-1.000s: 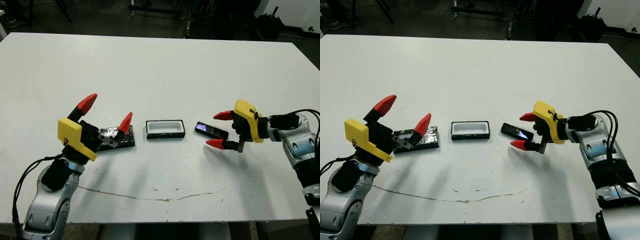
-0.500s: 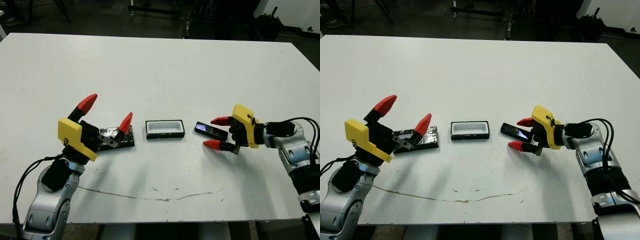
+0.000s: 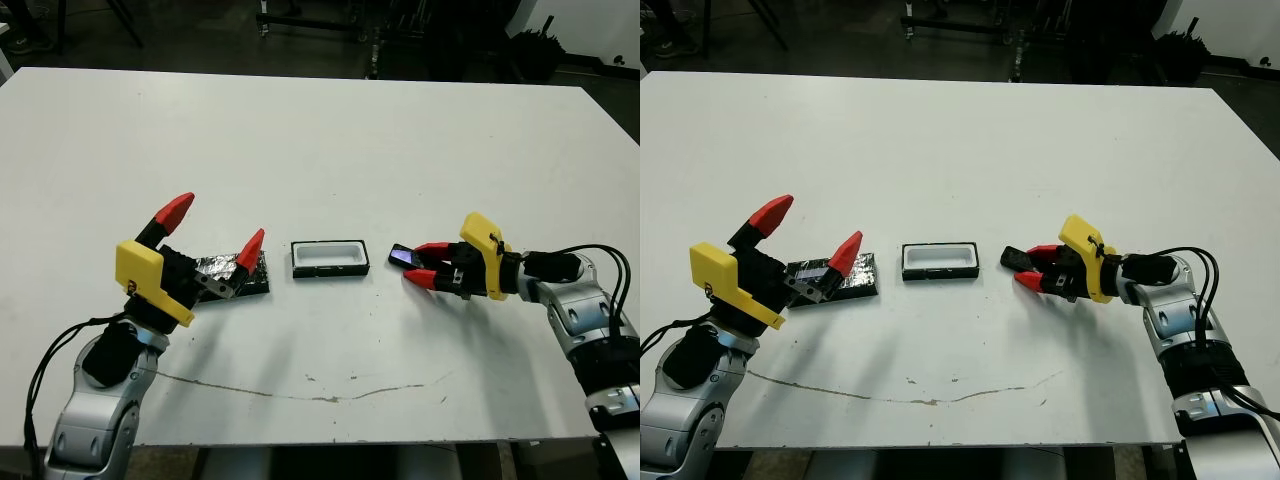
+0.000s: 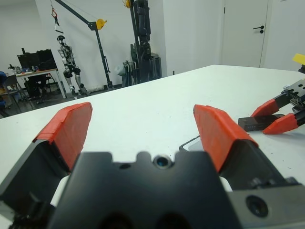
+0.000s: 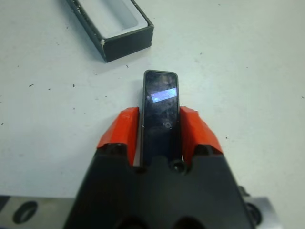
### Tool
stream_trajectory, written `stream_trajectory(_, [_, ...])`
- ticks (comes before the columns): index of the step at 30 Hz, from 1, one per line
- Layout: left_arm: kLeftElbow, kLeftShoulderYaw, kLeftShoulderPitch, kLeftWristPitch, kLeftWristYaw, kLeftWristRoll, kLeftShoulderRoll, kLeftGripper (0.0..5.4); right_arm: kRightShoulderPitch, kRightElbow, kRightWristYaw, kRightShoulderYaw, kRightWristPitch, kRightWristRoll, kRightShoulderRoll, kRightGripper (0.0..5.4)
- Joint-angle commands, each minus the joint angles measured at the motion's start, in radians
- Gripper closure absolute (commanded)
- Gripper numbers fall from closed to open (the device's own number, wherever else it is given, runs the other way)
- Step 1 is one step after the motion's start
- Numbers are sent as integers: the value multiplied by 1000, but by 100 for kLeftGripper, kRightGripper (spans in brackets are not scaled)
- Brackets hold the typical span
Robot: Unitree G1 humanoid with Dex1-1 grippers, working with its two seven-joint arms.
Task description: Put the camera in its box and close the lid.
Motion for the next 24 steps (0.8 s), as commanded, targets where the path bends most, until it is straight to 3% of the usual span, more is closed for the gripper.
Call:
stream_trajectory(1, [-6,-2,8,5,4,10,3,0,40,-5,-9,20,58,-19,1,372])
stream_trajectory(8, [-6,-1,7,3,2,7,3,0,48,-71,6,32,103,-19,-17,372])
stream_trajectory(15, [-12,-2,9,10,4,9,4,0,34,-93,1,29,87,-21,-20,372])
stream_trajectory(21, [-7,-1,7,6,1,3,1,0,-26,-114,-4,-4,20,-7,-22,372])
stream_trajectory(24, [-8,-1,8,8,0,4,4,0,-100,-79,38,-17,58,30,-8,372])
